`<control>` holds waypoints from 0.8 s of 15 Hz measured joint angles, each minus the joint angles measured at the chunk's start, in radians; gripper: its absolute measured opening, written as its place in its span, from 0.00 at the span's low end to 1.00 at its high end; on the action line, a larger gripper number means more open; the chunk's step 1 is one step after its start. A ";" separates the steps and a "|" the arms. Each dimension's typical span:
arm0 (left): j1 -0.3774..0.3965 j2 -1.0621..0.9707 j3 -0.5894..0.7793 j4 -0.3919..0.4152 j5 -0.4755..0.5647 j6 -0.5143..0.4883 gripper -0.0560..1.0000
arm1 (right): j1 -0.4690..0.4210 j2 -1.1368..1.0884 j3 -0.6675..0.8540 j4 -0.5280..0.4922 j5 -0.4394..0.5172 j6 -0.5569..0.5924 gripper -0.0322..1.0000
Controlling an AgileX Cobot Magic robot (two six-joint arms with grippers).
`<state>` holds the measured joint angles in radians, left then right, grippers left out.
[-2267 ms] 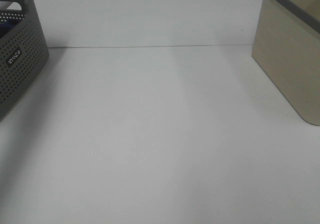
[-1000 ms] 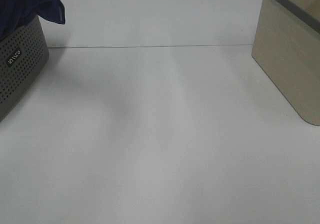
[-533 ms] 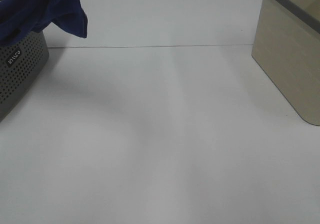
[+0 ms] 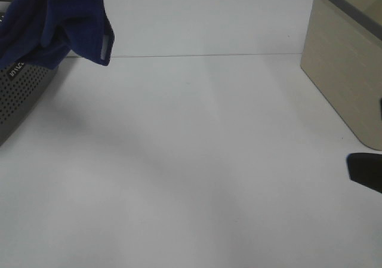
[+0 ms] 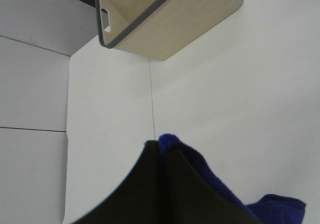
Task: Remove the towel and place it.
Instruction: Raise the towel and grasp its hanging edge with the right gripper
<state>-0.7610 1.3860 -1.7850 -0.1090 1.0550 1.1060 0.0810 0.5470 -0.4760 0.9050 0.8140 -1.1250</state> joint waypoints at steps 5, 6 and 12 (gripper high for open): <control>0.000 -0.040 0.000 -0.181 0.009 0.061 0.05 | 0.000 0.428 -0.008 0.513 0.063 -0.791 0.74; 0.000 -0.040 0.000 -0.200 0.015 0.076 0.05 | 0.000 0.464 -0.015 0.564 0.088 -0.838 0.74; 0.000 -0.040 0.000 -0.237 0.033 0.098 0.05 | 0.026 0.743 -0.225 0.697 0.308 -1.030 0.74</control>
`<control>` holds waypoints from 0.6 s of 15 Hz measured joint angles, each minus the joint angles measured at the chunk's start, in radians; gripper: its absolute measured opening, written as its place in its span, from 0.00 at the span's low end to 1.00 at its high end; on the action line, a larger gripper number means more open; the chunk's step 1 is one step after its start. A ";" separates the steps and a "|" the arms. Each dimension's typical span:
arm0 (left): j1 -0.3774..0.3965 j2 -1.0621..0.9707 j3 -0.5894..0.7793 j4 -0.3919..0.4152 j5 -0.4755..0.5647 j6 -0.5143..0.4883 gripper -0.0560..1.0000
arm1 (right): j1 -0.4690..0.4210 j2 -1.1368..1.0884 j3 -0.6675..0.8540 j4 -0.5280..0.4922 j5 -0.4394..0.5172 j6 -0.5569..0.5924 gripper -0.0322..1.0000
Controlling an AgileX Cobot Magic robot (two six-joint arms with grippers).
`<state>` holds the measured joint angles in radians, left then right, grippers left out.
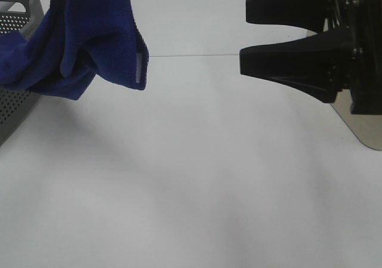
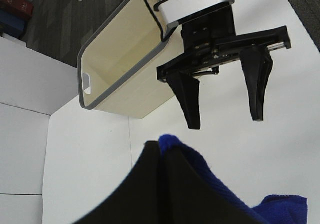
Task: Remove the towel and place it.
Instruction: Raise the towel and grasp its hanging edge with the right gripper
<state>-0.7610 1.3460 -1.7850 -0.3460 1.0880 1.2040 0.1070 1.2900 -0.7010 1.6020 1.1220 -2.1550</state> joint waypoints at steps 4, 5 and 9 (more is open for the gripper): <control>0.000 0.000 0.000 -0.002 0.000 -0.001 0.05 | 0.192 0.093 -0.119 0.000 -0.029 -0.037 0.74; 0.000 0.000 0.000 -0.003 0.001 -0.001 0.05 | 0.233 0.095 -0.146 0.000 -0.047 -0.039 0.74; 0.000 0.000 0.000 0.002 0.001 -0.001 0.05 | 0.297 0.095 -0.190 -0.009 -0.024 -0.038 0.74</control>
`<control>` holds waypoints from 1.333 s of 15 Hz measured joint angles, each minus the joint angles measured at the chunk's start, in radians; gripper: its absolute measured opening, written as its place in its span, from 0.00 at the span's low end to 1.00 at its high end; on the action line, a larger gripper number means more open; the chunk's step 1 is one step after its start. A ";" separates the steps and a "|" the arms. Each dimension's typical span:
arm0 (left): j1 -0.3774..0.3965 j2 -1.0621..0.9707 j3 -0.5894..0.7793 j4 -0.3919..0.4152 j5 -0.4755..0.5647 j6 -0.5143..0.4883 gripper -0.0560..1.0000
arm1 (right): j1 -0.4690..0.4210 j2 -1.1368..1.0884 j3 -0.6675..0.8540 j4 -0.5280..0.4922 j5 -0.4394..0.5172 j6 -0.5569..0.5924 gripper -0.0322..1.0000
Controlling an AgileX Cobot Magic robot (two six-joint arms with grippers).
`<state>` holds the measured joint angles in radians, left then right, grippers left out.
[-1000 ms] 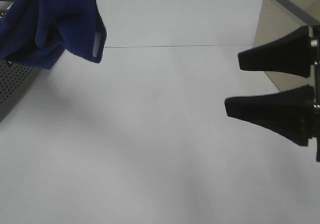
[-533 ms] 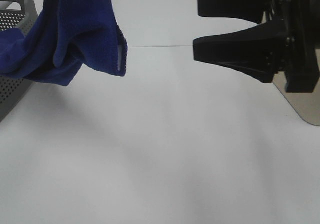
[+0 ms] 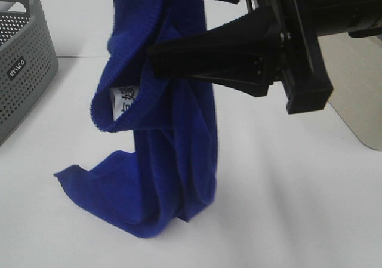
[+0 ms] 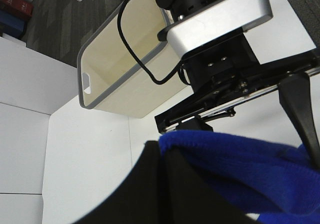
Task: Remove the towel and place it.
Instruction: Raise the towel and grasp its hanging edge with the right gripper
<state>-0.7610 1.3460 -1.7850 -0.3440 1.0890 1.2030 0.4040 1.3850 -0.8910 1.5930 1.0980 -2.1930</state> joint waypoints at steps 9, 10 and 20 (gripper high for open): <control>0.000 0.000 0.000 0.219 0.012 -0.168 0.05 | 0.000 -0.091 -0.001 -0.180 0.083 0.155 0.69; 0.000 0.000 0.000 0.225 0.012 -0.176 0.05 | 0.000 -0.117 -0.002 -0.180 0.084 0.156 0.69; 0.000 0.000 0.000 0.088 -0.016 -0.179 0.05 | 0.000 -0.150 -0.002 -0.208 -0.164 0.277 0.69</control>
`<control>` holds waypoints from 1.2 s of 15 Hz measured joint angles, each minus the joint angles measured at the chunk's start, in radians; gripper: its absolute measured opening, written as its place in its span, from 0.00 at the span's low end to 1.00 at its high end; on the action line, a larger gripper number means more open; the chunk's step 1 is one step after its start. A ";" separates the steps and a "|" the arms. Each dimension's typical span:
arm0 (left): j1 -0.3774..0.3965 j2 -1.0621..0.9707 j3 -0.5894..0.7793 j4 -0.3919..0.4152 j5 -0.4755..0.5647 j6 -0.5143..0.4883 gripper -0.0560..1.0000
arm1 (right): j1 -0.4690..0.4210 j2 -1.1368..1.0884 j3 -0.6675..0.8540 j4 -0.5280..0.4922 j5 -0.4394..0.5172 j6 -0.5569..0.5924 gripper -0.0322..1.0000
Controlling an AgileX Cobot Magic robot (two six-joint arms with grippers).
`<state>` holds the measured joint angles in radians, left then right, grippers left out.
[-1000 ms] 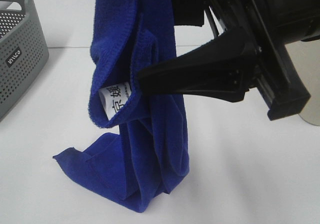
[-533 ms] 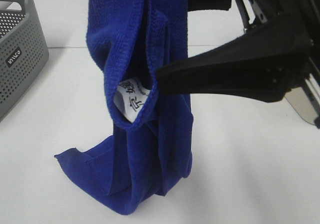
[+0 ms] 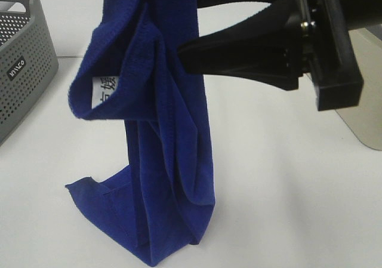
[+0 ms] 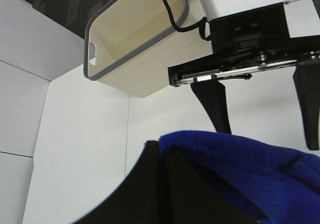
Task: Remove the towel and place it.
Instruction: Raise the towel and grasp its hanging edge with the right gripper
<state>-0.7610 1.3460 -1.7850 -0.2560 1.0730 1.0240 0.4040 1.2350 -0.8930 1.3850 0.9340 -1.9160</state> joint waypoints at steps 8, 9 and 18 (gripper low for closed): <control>0.000 0.000 0.000 0.056 0.010 -0.004 0.05 | 0.000 -0.105 0.000 -0.015 -0.161 0.045 0.69; 0.000 0.000 0.000 0.071 0.008 -0.004 0.05 | 0.000 -0.111 0.000 -0.015 -0.117 0.051 0.69; 0.000 0.038 0.000 0.082 -0.052 -0.004 0.05 | 0.000 -0.032 0.000 -0.019 0.042 0.033 0.69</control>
<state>-0.7610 1.3840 -1.7850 -0.1740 1.0210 1.0200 0.4040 1.2030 -0.8930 1.3660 0.9760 -1.8830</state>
